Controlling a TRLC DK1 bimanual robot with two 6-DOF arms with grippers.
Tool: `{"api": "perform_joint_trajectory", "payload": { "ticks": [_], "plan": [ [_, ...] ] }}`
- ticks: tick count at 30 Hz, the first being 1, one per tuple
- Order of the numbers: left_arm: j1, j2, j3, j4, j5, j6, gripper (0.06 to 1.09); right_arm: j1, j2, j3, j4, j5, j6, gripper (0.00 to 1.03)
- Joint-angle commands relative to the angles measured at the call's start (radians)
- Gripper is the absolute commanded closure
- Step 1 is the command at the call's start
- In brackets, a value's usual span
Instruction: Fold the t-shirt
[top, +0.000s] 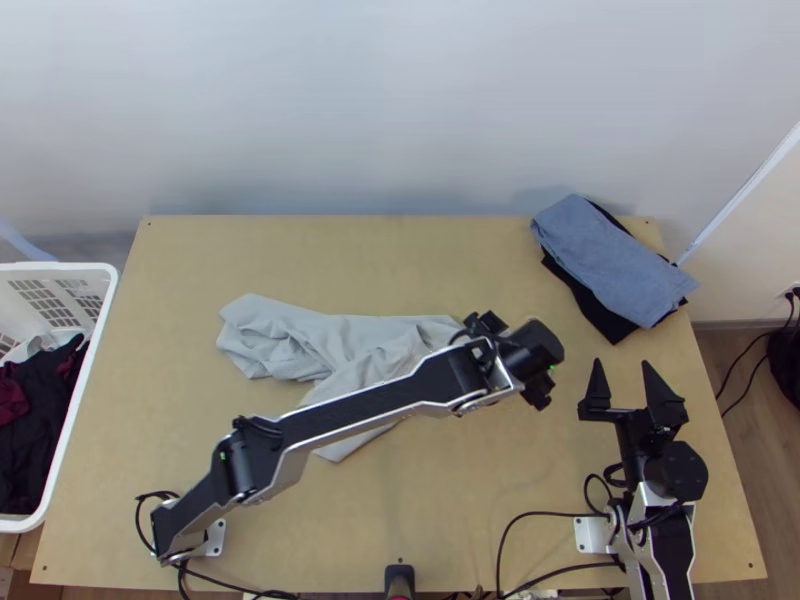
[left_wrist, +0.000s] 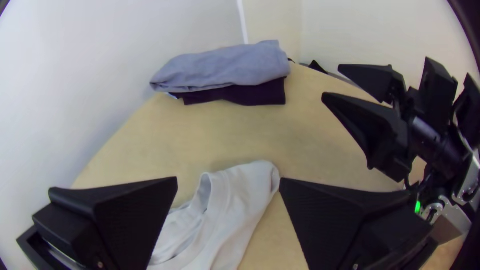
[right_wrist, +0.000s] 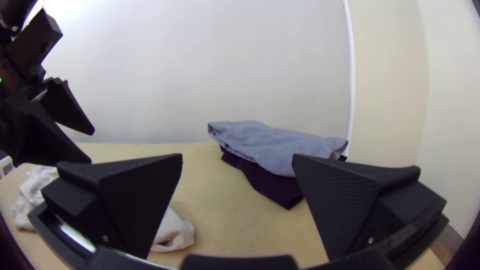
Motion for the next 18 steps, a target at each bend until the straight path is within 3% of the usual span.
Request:
{"api": "perform_joint_trajectory", "payload": {
  "ticks": [1,9,18],
  "plan": [
    [0.017,-0.023,0.045,0.015,0.053,-0.012,0.10,-0.003,-0.006,-0.005,-0.022,0.005,-0.017,0.03],
    [0.167,-0.158,0.038,-0.077,0.257,-0.200,0.10,-0.003,-0.006,-0.005,-0.022,0.005,-0.017,0.03],
    [0.423,-0.303,-0.034,-0.188,0.289,-0.236,0.10,-0.003,-0.006,-0.005,-0.022,0.005,-0.017,0.03]
  ]
}}
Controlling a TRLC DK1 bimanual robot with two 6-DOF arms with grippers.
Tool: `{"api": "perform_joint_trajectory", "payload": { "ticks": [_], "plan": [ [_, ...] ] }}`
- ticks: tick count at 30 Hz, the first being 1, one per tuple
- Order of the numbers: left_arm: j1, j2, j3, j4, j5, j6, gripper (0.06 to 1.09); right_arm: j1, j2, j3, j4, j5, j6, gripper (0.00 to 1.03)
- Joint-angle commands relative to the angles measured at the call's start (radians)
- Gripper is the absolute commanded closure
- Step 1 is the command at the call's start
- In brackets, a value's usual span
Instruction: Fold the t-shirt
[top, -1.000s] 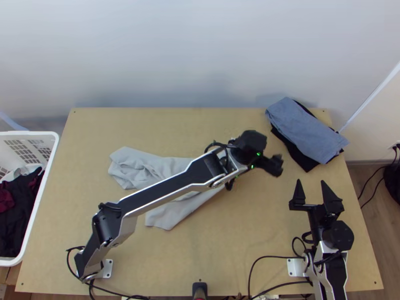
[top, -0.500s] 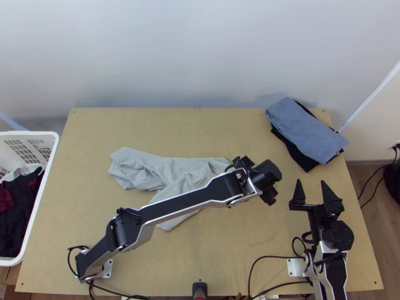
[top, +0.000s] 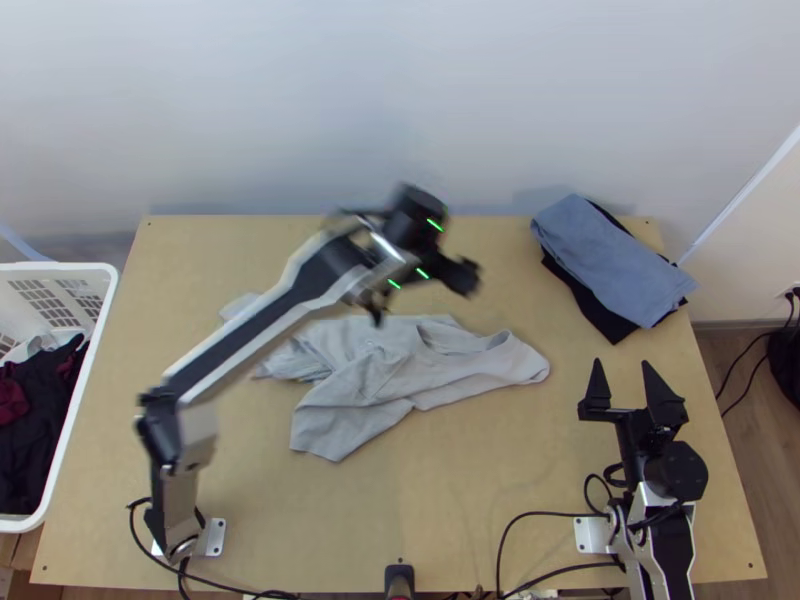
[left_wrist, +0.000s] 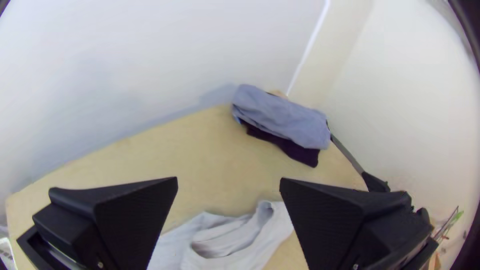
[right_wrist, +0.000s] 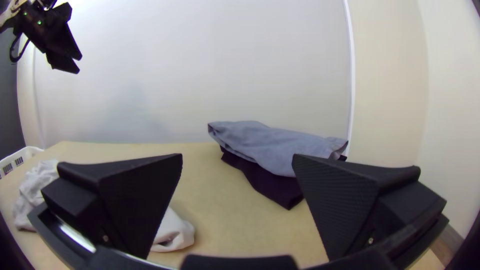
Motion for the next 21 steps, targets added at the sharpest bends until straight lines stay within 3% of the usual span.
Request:
{"api": "perform_joint_trajectory", "payload": {
  "ticks": [1,9,12,21],
  "plan": [
    [0.099,-0.066,-0.054,-0.036,0.006,-0.018,0.10,-0.003,-0.006,-0.004,-0.022,0.005,-0.017,0.03],
    [0.371,-0.120,-0.066,-0.208,-0.011,0.012,0.10,-0.003,-0.006,-0.004,-0.022,0.005,-0.017,0.03],
    [0.466,-0.148,-0.083,-0.289,0.032,0.022,0.10,-0.003,-0.006,-0.004,-0.022,0.005,-0.017,0.03],
    [0.694,-0.329,-0.366,-0.289,0.193,0.038,0.10,0.086,-0.006,-0.004,-0.026,-0.012,-0.016,0.03]
  ]
}}
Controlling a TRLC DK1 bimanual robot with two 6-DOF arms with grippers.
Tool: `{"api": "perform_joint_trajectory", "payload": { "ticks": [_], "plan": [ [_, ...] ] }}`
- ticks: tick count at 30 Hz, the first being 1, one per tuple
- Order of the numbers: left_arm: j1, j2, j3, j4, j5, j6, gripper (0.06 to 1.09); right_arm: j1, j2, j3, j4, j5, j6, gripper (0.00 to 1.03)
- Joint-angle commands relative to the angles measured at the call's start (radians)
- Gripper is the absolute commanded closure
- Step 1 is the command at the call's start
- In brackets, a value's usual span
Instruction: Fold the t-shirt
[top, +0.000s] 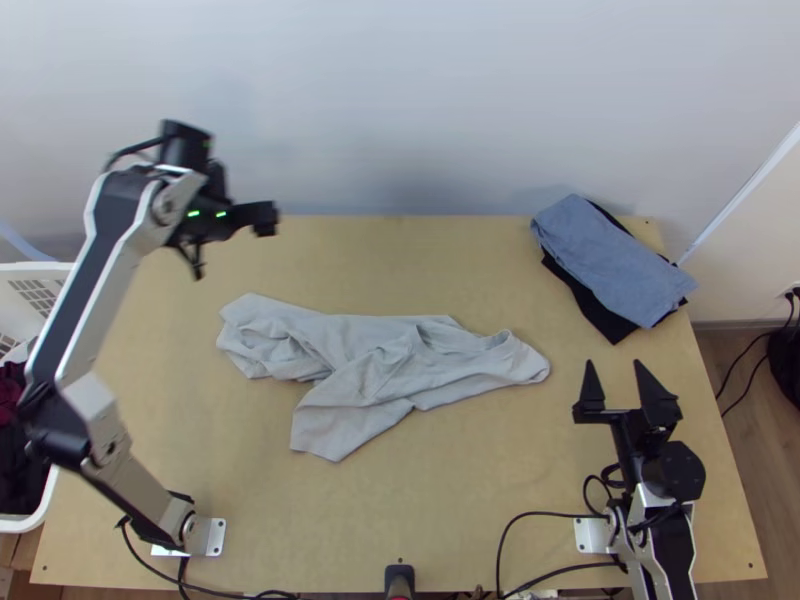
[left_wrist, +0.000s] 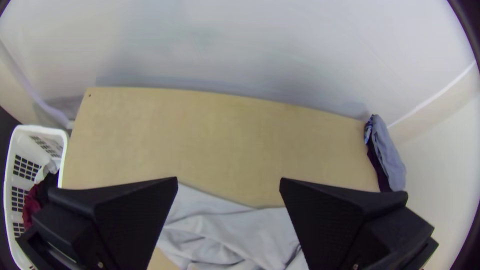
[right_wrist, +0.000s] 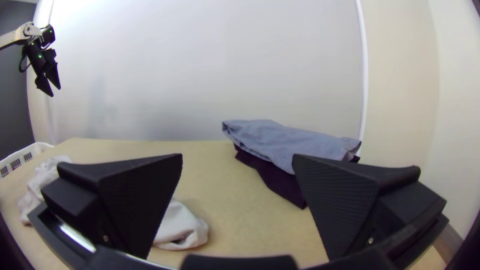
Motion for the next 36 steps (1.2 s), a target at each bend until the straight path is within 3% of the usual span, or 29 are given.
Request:
{"api": "perform_joint_trajectory", "payload": {
  "ticks": [1,7,18,27,36],
  "plan": [
    [0.051,-0.106,-0.140,-0.002,0.063,0.018,0.10,0.033,-0.006,-0.005,-0.024,-0.001,-0.016,0.03],
    [0.129,-0.261,-0.381,0.043,0.103,0.064,0.10,0.074,-0.006,-0.005,-0.024,-0.001,0.027,0.03],
    [0.289,-0.420,-0.688,0.168,0.208,0.151,0.10,0.221,0.022,0.069,-0.052,-0.001,0.024,0.03],
    [0.359,-0.515,-0.864,0.299,0.302,0.191,0.10,0.448,0.549,0.452,-0.173,0.000,-0.032,0.03],
    [0.361,-0.572,-0.956,0.377,0.339,0.189,0.10,0.726,0.898,0.730,-0.264,0.000,-0.152,0.03]
  ]
}}
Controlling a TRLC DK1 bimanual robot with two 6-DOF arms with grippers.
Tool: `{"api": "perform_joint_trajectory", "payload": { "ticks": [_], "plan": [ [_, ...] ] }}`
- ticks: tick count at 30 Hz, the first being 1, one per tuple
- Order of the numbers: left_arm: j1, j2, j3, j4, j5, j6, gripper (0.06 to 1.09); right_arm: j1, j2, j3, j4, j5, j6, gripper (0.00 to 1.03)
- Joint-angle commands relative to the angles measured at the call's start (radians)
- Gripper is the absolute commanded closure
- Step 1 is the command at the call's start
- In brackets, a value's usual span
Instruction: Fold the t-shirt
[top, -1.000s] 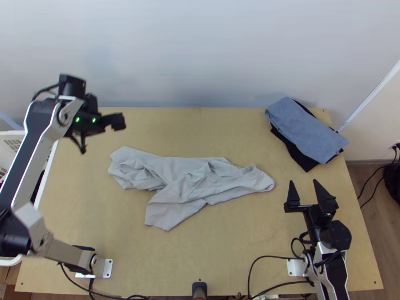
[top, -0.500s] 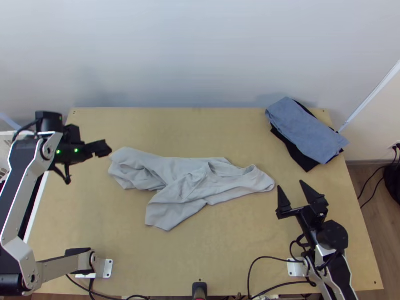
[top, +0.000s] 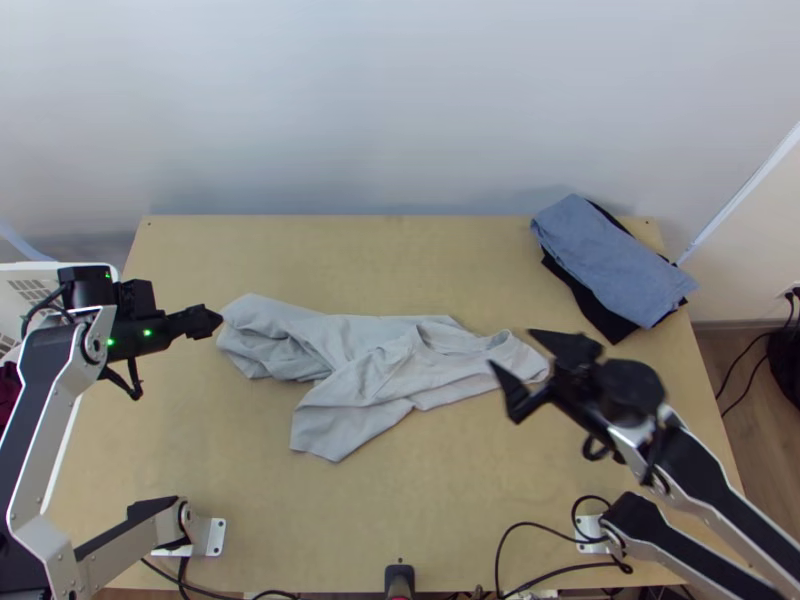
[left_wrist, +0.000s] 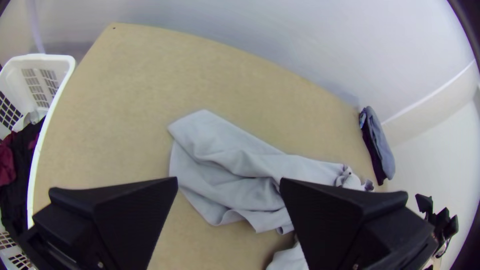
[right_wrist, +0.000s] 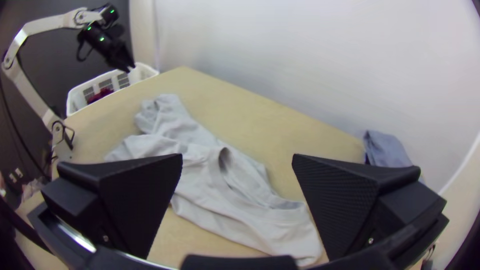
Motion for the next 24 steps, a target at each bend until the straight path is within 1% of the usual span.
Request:
{"api": "perform_joint_trajectory", "payload": {
  "ticks": [1,6,10,13,17,20,22,24],
  "plan": [
    [0.005,-0.019,-0.029,0.020,0.017,0.013,0.10,0.105,0.120,0.072,-0.031,0.000,-0.069,0.03],
    [0.005,-0.017,-0.032,0.048,0.022,0.013,0.10,0.247,0.294,0.123,-0.023,0.010,-0.139,0.03],
    [0.008,-0.010,-0.034,0.057,0.022,0.014,0.10,0.325,0.425,0.140,0.030,0.014,-0.159,0.04],
    [0.018,-0.010,-0.045,0.071,0.022,0.017,0.10,0.353,0.506,0.149,0.083,0.020,-0.161,0.12],
    [0.030,-0.008,-0.057,0.084,0.023,0.026,0.10,0.361,0.610,0.176,0.144,0.046,-0.165,0.14],
    [0.047,-0.005,-0.064,0.092,0.031,0.039,0.10,0.359,0.661,0.195,0.184,0.057,-0.170,0.25],
    [0.053,0.003,-0.066,0.095,0.031,0.042,0.10,0.359,0.687,0.199,0.211,0.057,-0.178,0.30],
    [0.054,0.010,-0.064,0.098,0.031,0.048,0.10,0.359,0.707,0.202,0.241,0.059,-0.185,0.38]
  ]
}}
